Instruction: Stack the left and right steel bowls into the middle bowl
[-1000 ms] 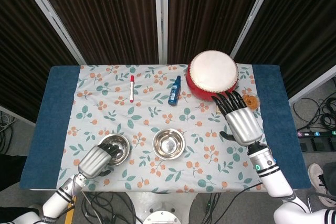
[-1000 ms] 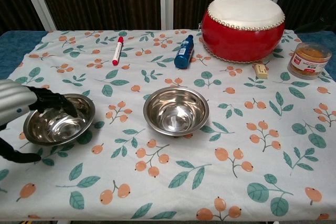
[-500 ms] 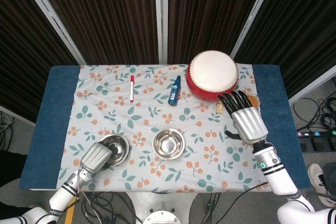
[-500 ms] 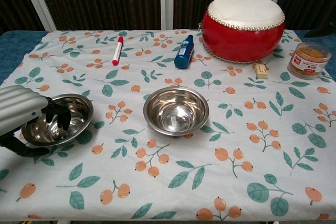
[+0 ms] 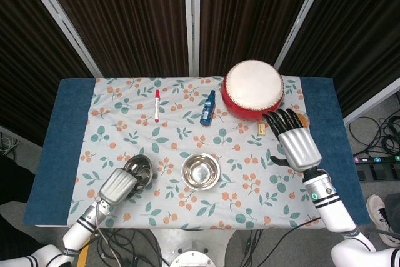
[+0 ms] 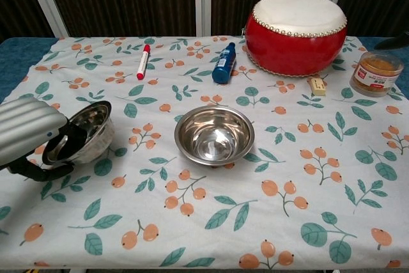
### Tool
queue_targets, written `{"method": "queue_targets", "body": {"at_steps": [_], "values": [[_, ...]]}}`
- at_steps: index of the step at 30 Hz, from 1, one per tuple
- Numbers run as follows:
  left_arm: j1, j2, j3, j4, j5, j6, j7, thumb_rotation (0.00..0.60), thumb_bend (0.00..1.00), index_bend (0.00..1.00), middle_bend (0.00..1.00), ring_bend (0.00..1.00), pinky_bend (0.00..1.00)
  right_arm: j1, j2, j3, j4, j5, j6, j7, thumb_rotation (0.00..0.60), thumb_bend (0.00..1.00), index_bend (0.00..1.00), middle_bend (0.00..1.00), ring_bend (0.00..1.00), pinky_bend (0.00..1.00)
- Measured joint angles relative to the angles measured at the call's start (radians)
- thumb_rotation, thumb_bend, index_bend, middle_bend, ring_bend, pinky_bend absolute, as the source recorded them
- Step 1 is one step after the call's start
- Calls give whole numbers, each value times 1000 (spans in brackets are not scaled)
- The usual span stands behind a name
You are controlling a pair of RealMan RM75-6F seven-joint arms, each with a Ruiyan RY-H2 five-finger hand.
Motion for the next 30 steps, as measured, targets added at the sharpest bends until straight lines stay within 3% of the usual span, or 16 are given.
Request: {"method": "queue_targets", "body": {"at_steps": [9, 16, 24, 30], "values": [[-15, -4, -3, -10, 23, 25, 20, 600, 338, 709, 747, 679, 739, -8, 11, 6, 2, -5, 14, 23, 600, 31, 3, 73, 0, 0], [-89, -6, -51, -75, 35, -17, 79, 600, 339, 710, 748, 681, 741, -31, 25, 34, -3, -47, 88, 75, 600, 32, 0, 82, 0, 0], [-198, -93, -114, -125, 9, -135, 156, 600, 340, 710, 748, 681, 741, -73, 87, 58, -41, -69, 151, 117, 600, 34, 0, 82, 0, 0], [-261, -176, -144, -73, -19, -191, 179, 600, 339, 710, 747, 680, 740, -96, 121, 67, -49, -76, 169, 157, 600, 34, 0, 81, 0, 0]]}}
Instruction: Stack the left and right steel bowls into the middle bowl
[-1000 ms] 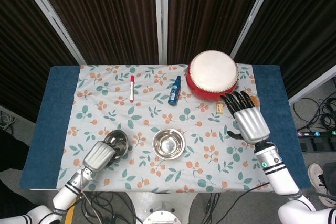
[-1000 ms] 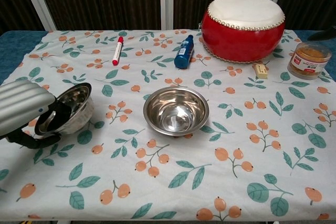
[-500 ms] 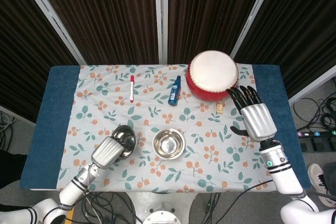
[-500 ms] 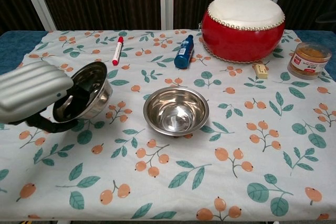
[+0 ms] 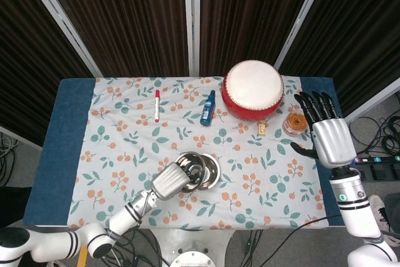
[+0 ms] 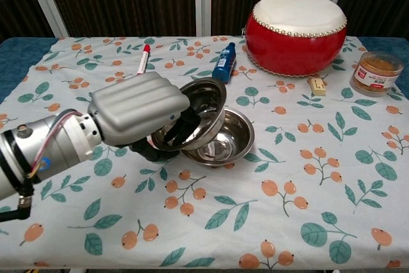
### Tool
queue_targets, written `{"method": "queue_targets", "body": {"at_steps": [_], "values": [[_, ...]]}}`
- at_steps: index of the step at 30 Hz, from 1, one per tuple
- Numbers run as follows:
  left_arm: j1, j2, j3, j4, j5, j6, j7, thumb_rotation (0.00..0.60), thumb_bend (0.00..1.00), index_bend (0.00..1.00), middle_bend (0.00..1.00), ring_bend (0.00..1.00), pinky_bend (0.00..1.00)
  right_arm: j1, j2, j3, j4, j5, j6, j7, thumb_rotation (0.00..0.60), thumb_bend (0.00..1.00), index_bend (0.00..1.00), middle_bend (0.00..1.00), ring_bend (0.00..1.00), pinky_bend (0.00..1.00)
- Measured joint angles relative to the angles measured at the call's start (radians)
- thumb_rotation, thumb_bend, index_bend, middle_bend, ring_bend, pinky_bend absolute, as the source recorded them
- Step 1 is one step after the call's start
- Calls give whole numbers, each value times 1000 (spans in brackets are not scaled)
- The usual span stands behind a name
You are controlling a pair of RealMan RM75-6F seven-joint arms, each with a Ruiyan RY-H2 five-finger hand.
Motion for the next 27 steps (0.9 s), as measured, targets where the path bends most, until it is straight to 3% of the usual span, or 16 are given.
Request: {"method": "queue_targets", "body": {"at_steps": [2, 6, 8, 13, 20, 27], "values": [[-16, -23, -8, 31, -5, -5, -5, 600, 331, 669, 711, 645, 707, -6, 8, 2, 2, -1, 3, 12, 600, 34, 0, 80, 0, 0], [-45, -31, -8, 64, 3, -10, -44, 600, 228, 340, 481, 417, 509, -11, 15, 7, 14, 5, 2, 36, 600, 35, 0, 80, 0, 0], [-58, -21, -4, 73, 18, -4, -65, 600, 208, 289, 429, 368, 462, -13, 16, 10, 21, 8, -2, 48, 600, 34, 0, 80, 0, 0], [-64, 23, 5, 64, 36, 24, -66, 600, 190, 270, 396, 334, 427, -15, 13, 9, 26, 1, -7, 59, 600, 34, 0, 80, 0, 0], [-15, 160, 11, -59, -5, 72, -5, 600, 184, 270, 396, 334, 426, -28, 15, -8, 20, -20, -4, 62, 600, 32, 0, 77, 0, 0], [142, 261, 29, -126, -86, 255, -48, 600, 121, 270, 305, 253, 360, -67, -23, -100, 67, -100, -2, 18, 600, 21, 0, 68, 0, 0]]}}
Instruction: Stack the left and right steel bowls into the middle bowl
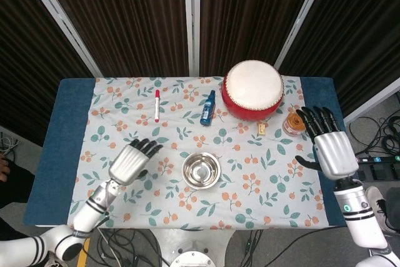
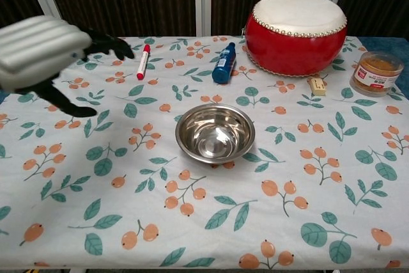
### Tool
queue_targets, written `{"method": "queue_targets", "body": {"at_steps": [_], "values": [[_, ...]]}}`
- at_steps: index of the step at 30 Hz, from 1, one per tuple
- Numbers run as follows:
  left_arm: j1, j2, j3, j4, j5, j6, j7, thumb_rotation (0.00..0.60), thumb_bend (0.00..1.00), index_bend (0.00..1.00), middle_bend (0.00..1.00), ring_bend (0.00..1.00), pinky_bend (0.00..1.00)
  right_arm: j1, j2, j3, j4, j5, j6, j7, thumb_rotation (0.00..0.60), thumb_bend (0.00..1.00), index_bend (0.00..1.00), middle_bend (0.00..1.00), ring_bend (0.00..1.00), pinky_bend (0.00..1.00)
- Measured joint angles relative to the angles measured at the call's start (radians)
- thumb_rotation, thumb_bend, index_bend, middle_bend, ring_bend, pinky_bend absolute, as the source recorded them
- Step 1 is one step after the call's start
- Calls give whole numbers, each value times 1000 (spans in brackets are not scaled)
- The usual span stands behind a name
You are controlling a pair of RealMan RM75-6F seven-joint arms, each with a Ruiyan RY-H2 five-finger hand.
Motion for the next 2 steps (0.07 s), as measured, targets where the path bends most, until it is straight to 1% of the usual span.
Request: {"method": "queue_targets", "body": {"at_steps": [2], "values": [[55, 21, 3, 1, -30, 65, -59, 600, 115, 270, 293, 245, 345, -19, -31, -37, 39, -27, 4, -16, 600, 21, 0, 68, 0, 0]]}}
